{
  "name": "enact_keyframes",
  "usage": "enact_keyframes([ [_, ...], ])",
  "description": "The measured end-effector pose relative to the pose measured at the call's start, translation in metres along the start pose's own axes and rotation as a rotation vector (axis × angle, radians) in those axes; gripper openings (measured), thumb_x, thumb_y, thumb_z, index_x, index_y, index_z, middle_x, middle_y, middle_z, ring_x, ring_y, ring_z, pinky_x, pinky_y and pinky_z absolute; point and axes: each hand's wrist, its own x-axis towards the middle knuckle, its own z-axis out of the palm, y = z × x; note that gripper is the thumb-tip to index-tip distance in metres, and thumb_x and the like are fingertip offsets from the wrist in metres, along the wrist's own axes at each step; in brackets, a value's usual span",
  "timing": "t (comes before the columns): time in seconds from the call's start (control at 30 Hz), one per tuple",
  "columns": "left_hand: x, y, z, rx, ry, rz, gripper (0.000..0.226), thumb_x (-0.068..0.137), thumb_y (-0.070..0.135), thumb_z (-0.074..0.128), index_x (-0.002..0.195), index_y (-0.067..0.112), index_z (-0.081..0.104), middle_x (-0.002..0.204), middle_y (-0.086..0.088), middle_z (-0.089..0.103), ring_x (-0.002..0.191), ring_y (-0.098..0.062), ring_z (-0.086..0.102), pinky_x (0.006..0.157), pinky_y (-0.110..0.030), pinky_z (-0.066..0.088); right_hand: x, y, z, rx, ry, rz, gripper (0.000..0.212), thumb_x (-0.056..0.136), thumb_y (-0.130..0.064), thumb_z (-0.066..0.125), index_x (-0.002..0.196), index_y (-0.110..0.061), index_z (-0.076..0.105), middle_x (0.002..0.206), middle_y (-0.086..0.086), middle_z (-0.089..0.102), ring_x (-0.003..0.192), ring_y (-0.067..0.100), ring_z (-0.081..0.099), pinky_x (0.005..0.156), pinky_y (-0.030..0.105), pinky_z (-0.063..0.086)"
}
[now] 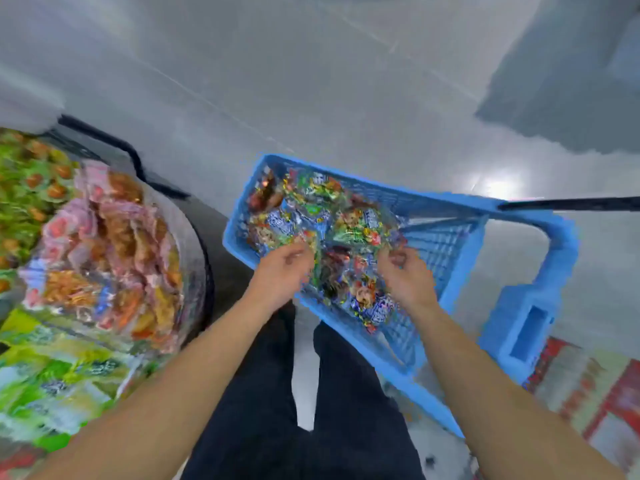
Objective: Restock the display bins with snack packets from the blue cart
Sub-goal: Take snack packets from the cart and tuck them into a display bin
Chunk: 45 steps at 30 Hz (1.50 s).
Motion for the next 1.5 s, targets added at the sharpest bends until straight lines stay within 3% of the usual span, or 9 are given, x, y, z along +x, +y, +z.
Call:
enact_keyframes([
  [0.23,0.057,-0.017,-0.001,0.044,-0.076,-0.073,0.008,0.097,0.03,0.062,0.099,0.034,0.068,0.1,0.019,0.07,0.073,-0.012,0.072,0.078,-0.04,0.06,0.079,-0.004,0.044,-0.223,0.183,0.119,0.061,0.084,-0.058,0.059,0.121,-0.008,0.058,0.116,0.015,0.066,0.111,0.035,0.06,0.094,0.041,0.049],
  [0.37,0.064,-0.022,-0.003,-0.028,-0.101,-0.058,0.013,0.1,0.028,0.058,0.096,0.035,0.067,0.101,-0.002,0.074,0.068,-0.01,0.067,0.068,-0.028,0.058,0.082,-0.006,0.043,0.209,0.267,0.186,0.052,0.08,-0.03,0.078,0.123,-0.008,0.06,0.109,0.007,0.065,0.106,0.027,0.063,0.098,0.043,0.049],
  [0.5,0.059,-0.019,-0.004,-0.051,-0.096,-0.026,0.01,0.101,0.026,0.058,0.101,0.026,0.069,0.095,0.003,0.075,0.073,-0.01,0.071,0.065,-0.021,0.056,0.039,-0.002,0.013,0.464,0.354,0.145,0.03,0.079,-0.02,0.077,0.105,-0.028,0.064,0.108,-0.002,0.068,0.101,0.019,0.066,0.086,0.04,0.055],
  [0.6,0.051,-0.011,-0.004,-0.044,-0.107,-0.015,0.011,0.099,0.025,0.059,0.104,0.024,0.069,0.1,0.004,0.074,0.078,-0.011,0.072,0.07,-0.024,0.057,-0.002,0.0,-0.01,0.479,0.191,0.06,0.027,0.08,-0.013,0.077,0.1,-0.029,0.068,0.108,-0.003,0.071,0.101,0.019,0.066,0.077,0.035,0.052],
  [0.83,0.036,-0.012,-0.03,0.303,-0.352,0.038,0.046,0.087,0.045,0.074,0.121,0.016,0.065,0.121,0.001,0.067,0.102,-0.009,0.065,0.078,-0.025,0.048,-0.026,-0.034,0.031,0.098,-0.453,-0.106,0.037,0.079,-0.014,0.08,0.104,-0.04,0.069,0.114,-0.016,0.068,0.109,0.0,0.062,0.097,0.031,0.05],
  [1.03,0.021,-0.056,-0.096,0.167,0.073,0.028,0.022,0.087,0.032,0.077,0.076,0.02,0.062,0.063,0.019,0.06,0.059,0.0,0.054,0.06,-0.017,0.04,0.001,-0.046,0.084,0.068,-0.143,-0.064,0.028,0.085,-0.034,0.073,0.106,-0.028,0.056,0.098,-0.014,0.06,0.083,0.001,0.058,0.063,0.009,0.041],
  [1.23,0.012,-0.073,-0.126,-0.001,0.1,-0.073,0.038,0.098,0.034,0.064,0.129,0.013,0.057,0.131,-0.002,0.063,0.119,-0.019,0.06,0.109,-0.044,0.045,0.013,-0.045,0.12,-0.088,-0.085,-0.116,0.031,0.088,-0.042,0.07,0.103,-0.024,0.049,0.084,-0.015,0.052,0.07,0.001,0.051,0.059,0.014,0.039],
  [1.37,0.02,-0.068,-0.119,-0.032,0.154,0.001,0.014,0.096,0.025,0.067,0.091,0.033,0.057,0.084,0.029,0.068,0.08,0.016,0.062,0.063,0.0,0.044,0.011,-0.046,0.115,-0.054,0.014,-0.166,0.009,0.092,-0.036,0.064,0.095,-0.03,0.059,0.07,-0.006,0.054,0.06,0.015,0.05,0.053,0.026,0.04],
  [1.5,0.026,-0.064,-0.115,-0.109,0.209,0.016,0.012,0.093,0.027,0.071,0.09,0.033,0.06,0.088,0.024,0.069,0.079,0.013,0.064,0.061,-0.006,0.044,-0.009,-0.053,0.086,0.329,0.016,0.017,0.008,0.087,-0.037,0.066,0.09,-0.037,0.073,0.063,-0.005,0.058,0.055,0.013,0.054,0.056,0.031,0.045],
])
